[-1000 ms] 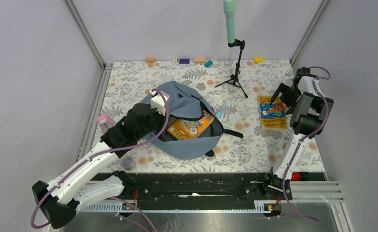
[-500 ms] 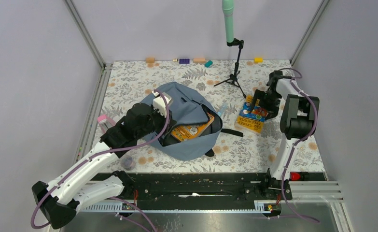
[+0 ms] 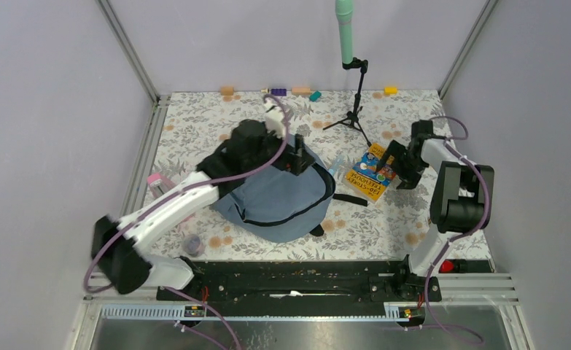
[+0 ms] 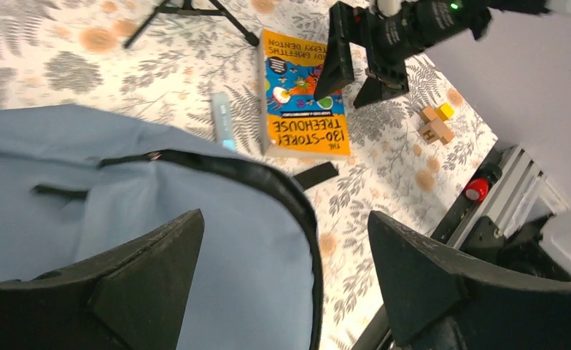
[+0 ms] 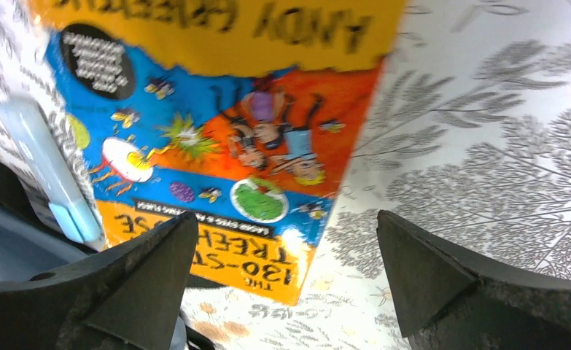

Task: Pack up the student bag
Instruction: Pick up the book from the center of the board.

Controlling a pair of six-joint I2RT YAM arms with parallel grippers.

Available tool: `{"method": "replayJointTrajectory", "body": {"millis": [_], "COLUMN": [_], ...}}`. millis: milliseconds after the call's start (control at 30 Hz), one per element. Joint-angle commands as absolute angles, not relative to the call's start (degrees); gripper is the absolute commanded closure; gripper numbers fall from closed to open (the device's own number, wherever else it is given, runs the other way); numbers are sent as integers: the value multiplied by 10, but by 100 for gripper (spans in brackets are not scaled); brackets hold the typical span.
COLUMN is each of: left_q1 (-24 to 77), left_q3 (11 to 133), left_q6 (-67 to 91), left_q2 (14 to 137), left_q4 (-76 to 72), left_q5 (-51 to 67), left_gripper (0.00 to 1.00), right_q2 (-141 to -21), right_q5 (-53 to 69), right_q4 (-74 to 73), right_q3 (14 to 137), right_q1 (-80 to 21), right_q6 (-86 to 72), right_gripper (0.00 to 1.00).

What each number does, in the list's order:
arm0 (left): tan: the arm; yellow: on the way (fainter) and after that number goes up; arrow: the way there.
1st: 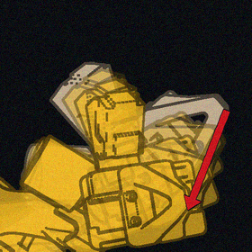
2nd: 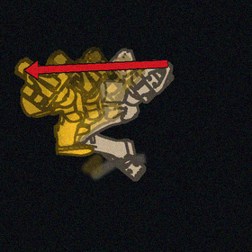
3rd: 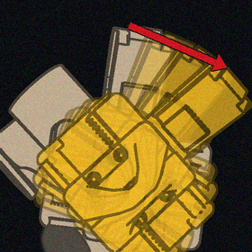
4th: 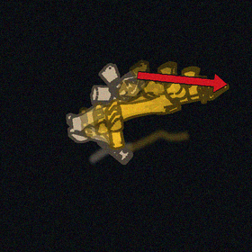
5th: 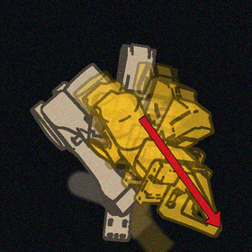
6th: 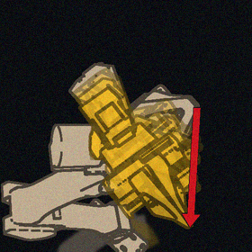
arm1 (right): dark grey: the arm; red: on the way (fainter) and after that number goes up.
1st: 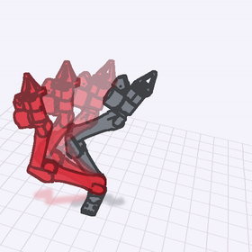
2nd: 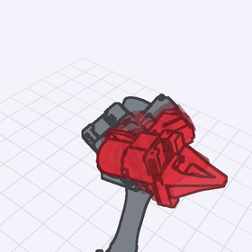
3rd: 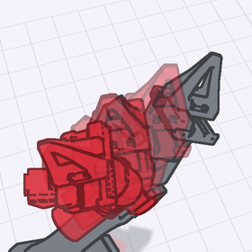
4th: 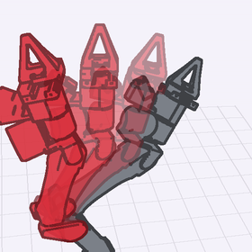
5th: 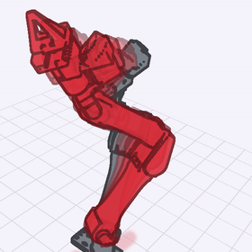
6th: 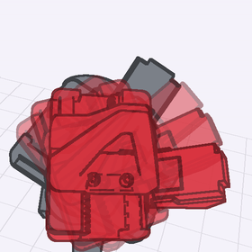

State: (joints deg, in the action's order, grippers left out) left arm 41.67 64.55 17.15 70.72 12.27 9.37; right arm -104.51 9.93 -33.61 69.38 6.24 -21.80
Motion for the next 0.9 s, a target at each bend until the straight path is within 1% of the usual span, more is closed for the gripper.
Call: {"method": "replayJointTrajectory", "body": {"millis": [0,300,433,600,700,867], "left_q1": [434,452,455,461,467,476], "left_q3": [721,974,1092,1127,1119,1097], "left_q6": [240,250,246,247,247,268], "left_q2": [857,1171,1293,1359,1369,1374], "left_q4": [19,-25,34,58,76,77], "left_q5": [140,197,205,185,148,159], "left_gripper": [13,11,11,11,11,11], "right_q2": [-1000,-990,-993,-987,-984,-977], "right_q5": [138,175,190,202,210,206], "right_q4": [-252,-202,-193,-174,-159,-146], "right_q3": [638,610,609,592,577,560], "right_q1": [105,118,118,118,118,118], "right_q6": [-282,-319,-324,-336,-345,-350], "right_gripper": [0,1,2,3,4,4]}}
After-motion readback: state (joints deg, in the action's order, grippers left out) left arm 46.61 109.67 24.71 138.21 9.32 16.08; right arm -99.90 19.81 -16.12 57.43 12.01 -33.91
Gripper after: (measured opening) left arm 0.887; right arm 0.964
